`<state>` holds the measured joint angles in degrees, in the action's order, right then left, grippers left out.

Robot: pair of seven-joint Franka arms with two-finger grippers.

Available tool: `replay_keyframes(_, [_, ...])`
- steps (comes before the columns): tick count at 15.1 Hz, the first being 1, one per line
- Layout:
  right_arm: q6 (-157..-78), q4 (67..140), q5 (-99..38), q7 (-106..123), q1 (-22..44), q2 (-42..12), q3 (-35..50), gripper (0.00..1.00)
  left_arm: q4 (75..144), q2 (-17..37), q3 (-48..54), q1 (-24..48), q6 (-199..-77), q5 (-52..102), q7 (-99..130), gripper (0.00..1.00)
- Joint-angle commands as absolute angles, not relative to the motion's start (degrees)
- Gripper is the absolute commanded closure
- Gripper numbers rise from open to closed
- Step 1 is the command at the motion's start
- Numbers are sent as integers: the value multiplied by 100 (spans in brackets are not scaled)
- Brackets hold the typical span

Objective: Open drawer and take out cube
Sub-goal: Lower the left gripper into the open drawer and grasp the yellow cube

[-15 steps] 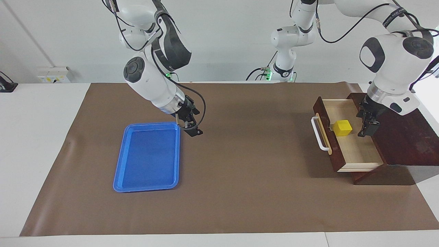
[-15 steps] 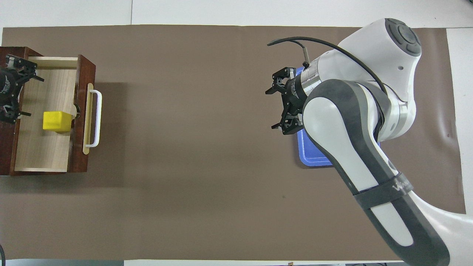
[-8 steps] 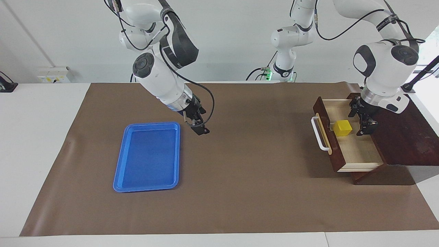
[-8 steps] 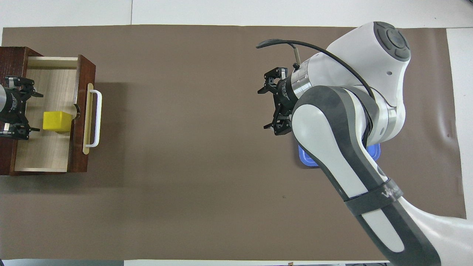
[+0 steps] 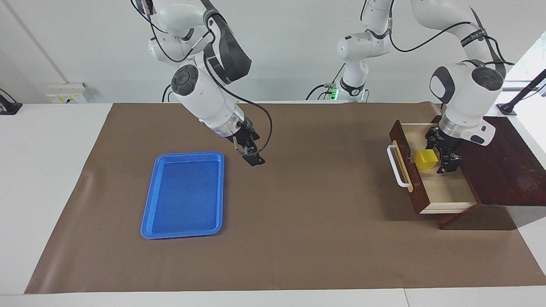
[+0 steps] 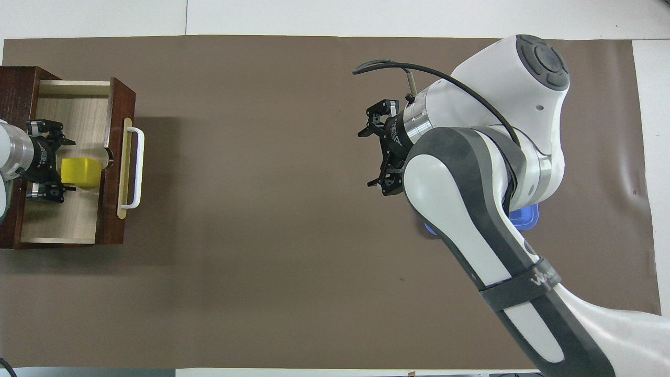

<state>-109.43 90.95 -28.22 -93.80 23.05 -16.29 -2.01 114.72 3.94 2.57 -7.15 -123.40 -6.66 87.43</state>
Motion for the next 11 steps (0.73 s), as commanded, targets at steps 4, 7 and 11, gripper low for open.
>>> replay_keyframes(4, [-11021,9053,-2892,-9466,2329,-1679,-211,1,11619,281,290,-773,-12489,-580,8789,87])
replay_keyframes(7, [-11021,9062,-2883,-9457,2338,-1679,-211,1,11252,404,290,-704,-12157,-580,8807,100])
replay_keyframes(11, [-11013,9053,-2892,-9466,2329,-1679,-211,1,9609,721,290,-379,-10374,-441,8937,100])
